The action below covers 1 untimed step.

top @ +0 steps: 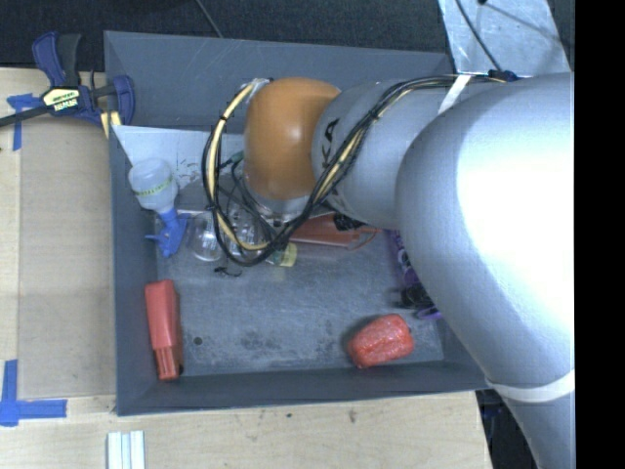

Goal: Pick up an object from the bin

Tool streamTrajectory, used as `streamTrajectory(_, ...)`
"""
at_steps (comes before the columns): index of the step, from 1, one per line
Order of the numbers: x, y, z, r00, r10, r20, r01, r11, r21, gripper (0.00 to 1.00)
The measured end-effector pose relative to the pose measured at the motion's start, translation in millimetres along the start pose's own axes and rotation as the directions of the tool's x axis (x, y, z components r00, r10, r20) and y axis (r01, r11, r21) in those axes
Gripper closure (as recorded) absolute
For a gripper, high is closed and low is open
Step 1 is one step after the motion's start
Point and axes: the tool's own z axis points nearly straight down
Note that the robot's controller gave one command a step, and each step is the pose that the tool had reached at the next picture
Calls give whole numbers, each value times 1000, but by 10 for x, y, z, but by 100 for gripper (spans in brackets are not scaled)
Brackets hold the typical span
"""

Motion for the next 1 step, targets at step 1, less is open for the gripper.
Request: streamTrajectory(1,14,-8,-200,1000,1,-5,-1,1000,2,100)
